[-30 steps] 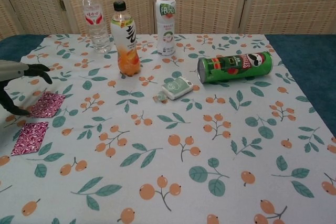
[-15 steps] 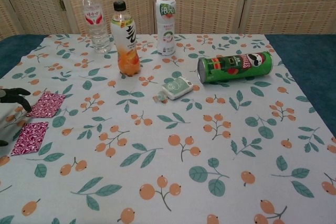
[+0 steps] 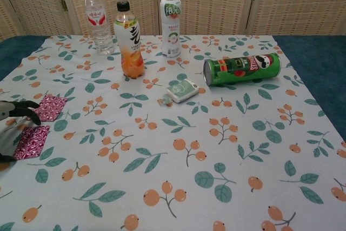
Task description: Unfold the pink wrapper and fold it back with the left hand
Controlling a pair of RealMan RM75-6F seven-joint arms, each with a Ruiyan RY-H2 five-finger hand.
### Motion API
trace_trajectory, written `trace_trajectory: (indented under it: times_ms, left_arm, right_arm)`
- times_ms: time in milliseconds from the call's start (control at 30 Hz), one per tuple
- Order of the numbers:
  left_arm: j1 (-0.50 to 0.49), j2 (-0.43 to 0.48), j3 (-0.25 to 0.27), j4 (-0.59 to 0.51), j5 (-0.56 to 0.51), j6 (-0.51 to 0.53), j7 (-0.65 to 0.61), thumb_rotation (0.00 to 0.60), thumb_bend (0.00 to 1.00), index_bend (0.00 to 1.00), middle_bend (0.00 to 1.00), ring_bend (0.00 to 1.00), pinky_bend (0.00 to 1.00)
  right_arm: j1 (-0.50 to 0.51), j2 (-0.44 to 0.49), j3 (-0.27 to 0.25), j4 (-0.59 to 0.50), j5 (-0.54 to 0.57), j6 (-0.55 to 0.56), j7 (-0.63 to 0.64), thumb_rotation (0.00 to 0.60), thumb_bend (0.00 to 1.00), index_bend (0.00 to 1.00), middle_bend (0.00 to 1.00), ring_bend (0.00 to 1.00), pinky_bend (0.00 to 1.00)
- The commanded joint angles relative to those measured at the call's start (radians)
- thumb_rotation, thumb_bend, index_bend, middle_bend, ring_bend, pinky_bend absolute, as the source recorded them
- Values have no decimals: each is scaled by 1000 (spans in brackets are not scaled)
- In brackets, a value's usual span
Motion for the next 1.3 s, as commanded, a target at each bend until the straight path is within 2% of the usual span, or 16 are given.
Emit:
trace_trajectory:
  times_ms: [33,433,800,1300]
  left_arm:
    - [1,-13,-1,6,-4,7,15,600,250,231,0,0,0]
    - [15,-19,-3,-1,2,23,20,600,250,224,0,0,0]
    - [10,-17,-6,-21,3,9,29,600,246,159,0,0,0]
    - [8,-38,-13,-7,-25,17,64,600,246,228,0,0,0]
  right_arm:
    - [0,0,0,1,1,0,1,328,301,0,0,0,0]
    - [0,-1,-1,4,2,-3,4,326,301,0,0,0,0]
    - [-7,-1,-2,11,6,2,12,327,300,0,0,0,0]
    - [-8,-2,-2,13,6,1,16,326,300,0,0,0,0]
